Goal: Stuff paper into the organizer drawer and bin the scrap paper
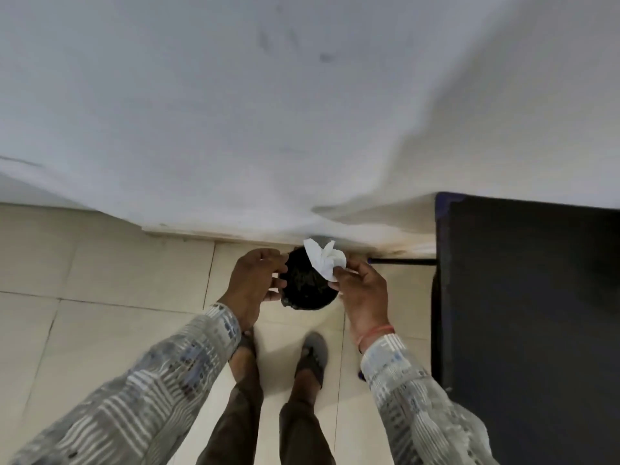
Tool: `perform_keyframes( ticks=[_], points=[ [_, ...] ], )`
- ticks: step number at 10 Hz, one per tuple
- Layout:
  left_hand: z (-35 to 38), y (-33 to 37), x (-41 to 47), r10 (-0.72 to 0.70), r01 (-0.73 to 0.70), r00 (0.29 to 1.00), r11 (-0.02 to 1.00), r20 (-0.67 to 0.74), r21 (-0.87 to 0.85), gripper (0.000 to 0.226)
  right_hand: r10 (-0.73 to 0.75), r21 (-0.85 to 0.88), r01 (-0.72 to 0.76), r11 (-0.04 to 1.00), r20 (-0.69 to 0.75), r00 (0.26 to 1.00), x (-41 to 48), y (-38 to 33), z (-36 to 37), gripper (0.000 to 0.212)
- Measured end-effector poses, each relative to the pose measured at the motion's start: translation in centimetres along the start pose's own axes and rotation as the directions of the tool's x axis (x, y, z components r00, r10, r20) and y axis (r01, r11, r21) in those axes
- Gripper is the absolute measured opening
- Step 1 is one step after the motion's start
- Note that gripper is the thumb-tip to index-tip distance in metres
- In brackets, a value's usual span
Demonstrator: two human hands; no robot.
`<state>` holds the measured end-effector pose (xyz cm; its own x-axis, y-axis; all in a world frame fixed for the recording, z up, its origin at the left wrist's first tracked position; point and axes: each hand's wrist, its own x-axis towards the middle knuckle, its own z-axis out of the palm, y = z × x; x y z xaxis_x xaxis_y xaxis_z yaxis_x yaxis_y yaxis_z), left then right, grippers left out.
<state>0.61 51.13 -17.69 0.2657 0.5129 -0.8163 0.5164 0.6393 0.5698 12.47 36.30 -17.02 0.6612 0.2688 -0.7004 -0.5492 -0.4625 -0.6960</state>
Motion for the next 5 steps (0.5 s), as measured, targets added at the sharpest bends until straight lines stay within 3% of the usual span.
perform_keyframes(
  ticks=[2,3,5],
  points=[
    [0.1,-6.8,12.4,-0.107,0.108,0.994,0.990,-0.022,0.090,0.029,0.198,-0.155,-0.211,0.965,-0.097,0.975,12.1,12.2,3.1,0.017],
    [0.1,-8.9,15.7,-0.129,0.132,0.991,0.983,-0.034,0.125,0.020,0.186,-0.235,-0.203,0.951,-0.090,0.978,17.4,18.4,3.9,0.013],
    [-0.2,-10.9,20.3,-0.123,0.135,0.990,0.965,-0.067,0.225,0.018,0.237,-0.333,-0.262,0.906,-0.114,0.965,17.8,16.9,7.1,0.028]
  ],
)
